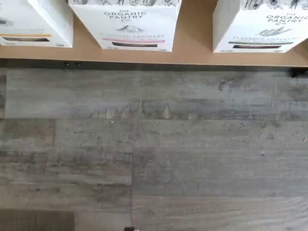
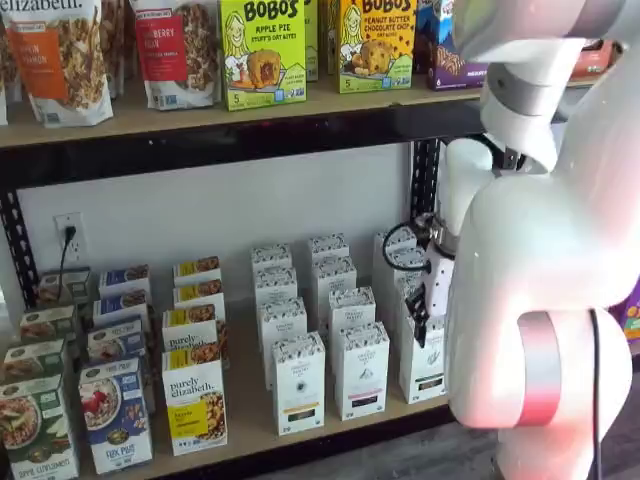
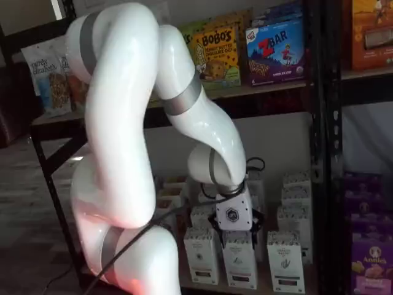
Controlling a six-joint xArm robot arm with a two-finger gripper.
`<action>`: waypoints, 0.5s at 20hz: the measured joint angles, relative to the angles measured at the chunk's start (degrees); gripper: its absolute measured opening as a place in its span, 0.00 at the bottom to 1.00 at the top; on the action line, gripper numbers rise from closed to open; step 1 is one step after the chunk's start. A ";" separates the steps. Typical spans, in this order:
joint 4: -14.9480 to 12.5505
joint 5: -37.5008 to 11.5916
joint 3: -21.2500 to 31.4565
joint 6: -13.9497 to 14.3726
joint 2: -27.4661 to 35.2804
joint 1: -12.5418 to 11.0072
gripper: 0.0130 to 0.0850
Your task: Pick up the white box with a green strip in the middle, on the bottom shelf, the sixth box from the left
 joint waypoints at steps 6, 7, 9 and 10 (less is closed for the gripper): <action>0.01 -3.96 -6.41 -0.36 9.89 -0.31 1.00; -0.23 -4.56 -7.96 -0.41 11.69 -0.60 1.00; -2.30 -5.19 -11.10 0.93 14.95 -1.26 1.00; -3.59 -5.55 -12.78 1.81 16.67 -1.59 1.00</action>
